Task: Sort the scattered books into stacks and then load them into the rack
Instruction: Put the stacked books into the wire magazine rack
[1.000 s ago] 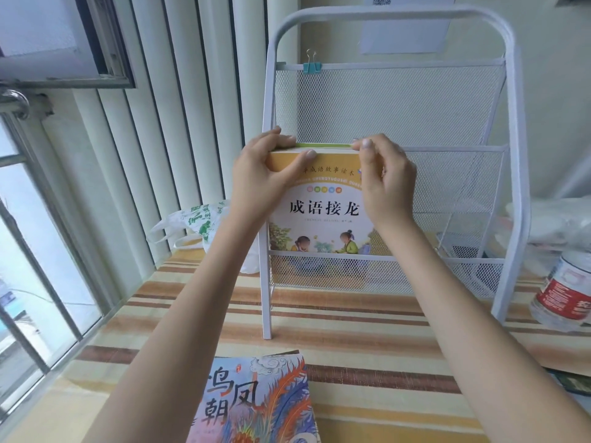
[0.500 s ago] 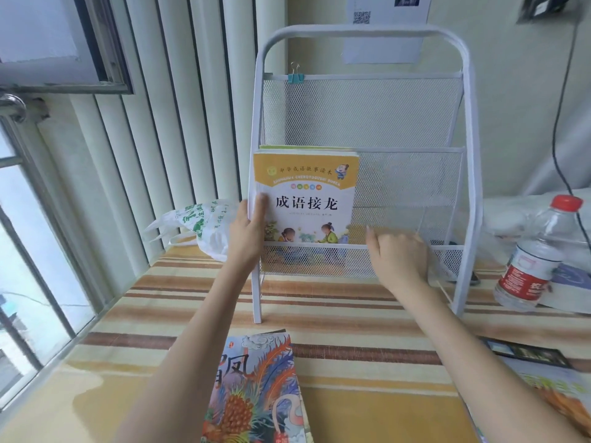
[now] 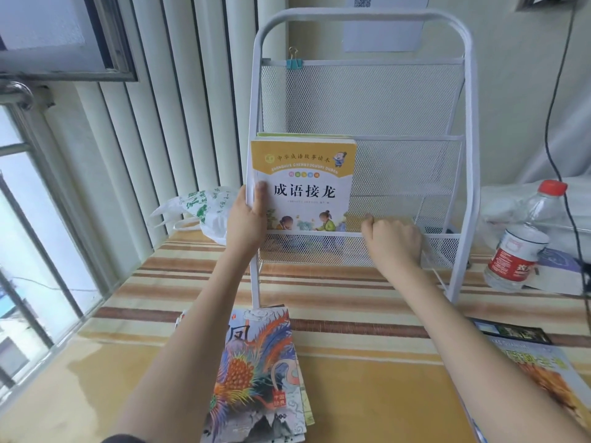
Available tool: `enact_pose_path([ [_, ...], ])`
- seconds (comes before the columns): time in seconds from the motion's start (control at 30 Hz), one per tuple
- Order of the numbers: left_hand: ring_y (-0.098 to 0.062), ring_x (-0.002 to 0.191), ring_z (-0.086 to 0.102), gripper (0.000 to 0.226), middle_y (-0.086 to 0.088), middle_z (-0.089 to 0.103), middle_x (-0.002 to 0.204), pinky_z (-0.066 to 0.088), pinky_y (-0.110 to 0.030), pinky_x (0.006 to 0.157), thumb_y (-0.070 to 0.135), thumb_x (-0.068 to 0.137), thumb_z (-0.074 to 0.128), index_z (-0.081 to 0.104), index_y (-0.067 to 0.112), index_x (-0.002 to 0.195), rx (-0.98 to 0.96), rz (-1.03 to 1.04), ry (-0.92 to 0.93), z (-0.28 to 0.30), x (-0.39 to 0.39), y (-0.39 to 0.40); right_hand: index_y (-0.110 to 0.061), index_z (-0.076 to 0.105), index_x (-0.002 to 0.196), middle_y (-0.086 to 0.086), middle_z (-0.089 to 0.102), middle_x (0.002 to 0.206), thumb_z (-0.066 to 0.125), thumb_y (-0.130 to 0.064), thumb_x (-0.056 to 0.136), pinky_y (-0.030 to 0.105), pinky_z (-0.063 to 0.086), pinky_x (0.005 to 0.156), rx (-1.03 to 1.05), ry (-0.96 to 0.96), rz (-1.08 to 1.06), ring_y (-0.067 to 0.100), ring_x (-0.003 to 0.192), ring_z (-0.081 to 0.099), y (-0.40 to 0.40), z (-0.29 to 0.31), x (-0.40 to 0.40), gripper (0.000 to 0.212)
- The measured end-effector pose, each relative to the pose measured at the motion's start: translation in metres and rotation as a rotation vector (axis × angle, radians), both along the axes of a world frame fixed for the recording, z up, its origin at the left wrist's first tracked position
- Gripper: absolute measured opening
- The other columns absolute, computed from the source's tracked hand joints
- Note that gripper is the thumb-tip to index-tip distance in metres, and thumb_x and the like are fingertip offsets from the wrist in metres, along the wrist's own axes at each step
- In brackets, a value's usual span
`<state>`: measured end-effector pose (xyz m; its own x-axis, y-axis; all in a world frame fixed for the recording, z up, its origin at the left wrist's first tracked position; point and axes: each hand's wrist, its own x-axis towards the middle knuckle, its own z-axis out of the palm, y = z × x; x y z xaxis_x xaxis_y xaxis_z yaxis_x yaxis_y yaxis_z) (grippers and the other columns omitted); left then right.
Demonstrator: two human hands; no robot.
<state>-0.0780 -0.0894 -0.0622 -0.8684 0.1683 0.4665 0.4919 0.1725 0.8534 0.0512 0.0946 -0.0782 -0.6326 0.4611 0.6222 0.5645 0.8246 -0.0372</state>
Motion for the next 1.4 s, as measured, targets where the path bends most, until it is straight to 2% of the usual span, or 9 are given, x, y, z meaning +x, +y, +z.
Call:
enact_pose_path([
  [0.13, -0.005, 0.073, 0.053, 0.049, 0.008, 0.058, 0.081, 0.041, -0.023, 0.062, 0.051, 0.099, 0.027, 0.055, 0.014, 0.118, -0.029, -0.012, -0.009, 0.003, 0.003, -0.002, -0.009, 0.061, 0.066, 0.005, 0.054, 0.060, 0.027, -0.031, 0.101, 0.037, 0.035, 0.079, -0.075, 0.074, 0.083, 0.024, 0.066, 0.053, -0.005, -0.004, 0.004, 0.053],
  [0.27, -0.032, 0.112, 0.056, 0.092, -0.017, 0.060, 0.123, 0.045, -0.045, 0.095, 0.078, 0.083, 0.023, 0.044, 0.005, 0.135, -0.353, -0.154, -0.099, -0.006, -0.002, -0.034, -0.014, 0.057, 0.096, 0.006, 0.058, 0.098, 0.042, -0.028, 0.092, 0.039, 0.034, 0.086, -0.124, 0.437, 0.273, 0.027, 0.095, 0.050, -0.049, -0.027, 0.031, 0.021],
  [0.4, -0.035, 0.130, 0.042, 0.089, -0.020, 0.042, 0.144, 0.035, -0.047, 0.107, 0.071, 0.088, 0.027, 0.029, 0.002, 0.144, -0.633, -0.101, -0.291, -0.039, 0.012, -0.084, -0.016, 0.046, 0.115, 0.005, 0.056, 0.117, 0.046, -0.030, 0.096, 0.028, 0.039, 0.078, -0.897, 0.255, 0.454, 0.022, 0.105, 0.054, -0.111, -0.052, 0.053, 0.024],
  [0.47, -0.032, 0.133, 0.040, 0.085, -0.016, 0.038, 0.147, 0.034, -0.045, 0.108, 0.068, 0.087, 0.032, 0.030, 0.006, 0.145, -0.568, -0.029, -0.378, -0.058, 0.035, -0.113, -0.018, 0.035, 0.130, 0.006, 0.053, 0.129, 0.044, -0.036, 0.097, 0.030, 0.044, 0.080, -1.283, 0.053, 0.478, 0.024, 0.114, 0.054, -0.133, -0.058, 0.060, 0.038],
  [0.67, -0.019, 0.109, 0.050, 0.048, 0.002, 0.053, 0.122, 0.037, -0.029, 0.087, 0.046, 0.097, 0.041, 0.044, 0.011, 0.131, -0.263, 0.026, -0.552, -0.075, 0.107, -0.173, -0.032, 0.017, 0.147, 0.007, 0.045, 0.134, 0.045, -0.044, 0.095, 0.035, 0.033, 0.099, -1.554, -0.012, 0.546, 0.019, 0.127, 0.042, -0.170, -0.085, 0.062, 0.060],
  [0.73, -0.015, 0.081, 0.053, 0.032, 0.002, 0.057, 0.092, 0.041, -0.025, 0.070, 0.042, 0.099, 0.039, 0.051, 0.014, 0.108, -0.201, -0.019, -0.608, -0.078, 0.130, -0.177, -0.033, 0.020, 0.145, 0.002, 0.050, 0.113, 0.048, -0.042, 0.095, 0.034, 0.032, 0.095, -1.593, 0.027, 0.520, 0.019, 0.121, 0.049, -0.172, -0.085, 0.064, 0.059],
  [0.9, -0.017, 0.057, 0.042, 0.032, -0.012, 0.055, 0.071, 0.033, -0.012, 0.039, 0.026, 0.102, 0.038, 0.053, -0.002, 0.109, -0.145, 0.010, -0.584, -0.086, 0.146, -0.168, -0.033, 0.022, 0.146, -0.004, 0.033, 0.148, 0.051, -0.037, 0.095, 0.035, 0.031, 0.101, -1.585, 0.081, 0.521, 0.018, 0.133, 0.035, -0.174, -0.087, 0.070, 0.060],
  [1.13, -0.007, 0.046, 0.055, 0.018, -0.005, 0.064, 0.074, 0.042, -0.014, 0.041, 0.017, 0.099, 0.048, 0.058, 0.012, 0.112, 0.087, -0.031, -0.609, -0.082, 0.151, -0.171, -0.028, 0.033, 0.138, -0.026, 0.048, 0.096, 0.052, -0.021, 0.096, 0.006, 0.039, 0.057, -1.517, 0.223, 0.600, -0.013, 0.069, 0.048, -0.179, -0.087, 0.075, 0.047],
  [1.4, -0.027, 0.060, 0.060, 0.019, -0.008, 0.070, 0.094, 0.047, -0.033, 0.044, 0.015, 0.094, 0.055, 0.043, 0.026, 0.103, 0.233, -0.105, -0.396, -0.074, 0.156, -0.174, -0.030, 0.035, 0.136, -0.006, 0.056, 0.129, 0.056, -0.014, 0.093, 0.013, 0.049, 0.074, -1.509, 0.408, 0.795, -0.005, 0.093, 0.062, -0.181, -0.079, 0.075, 0.051],
])
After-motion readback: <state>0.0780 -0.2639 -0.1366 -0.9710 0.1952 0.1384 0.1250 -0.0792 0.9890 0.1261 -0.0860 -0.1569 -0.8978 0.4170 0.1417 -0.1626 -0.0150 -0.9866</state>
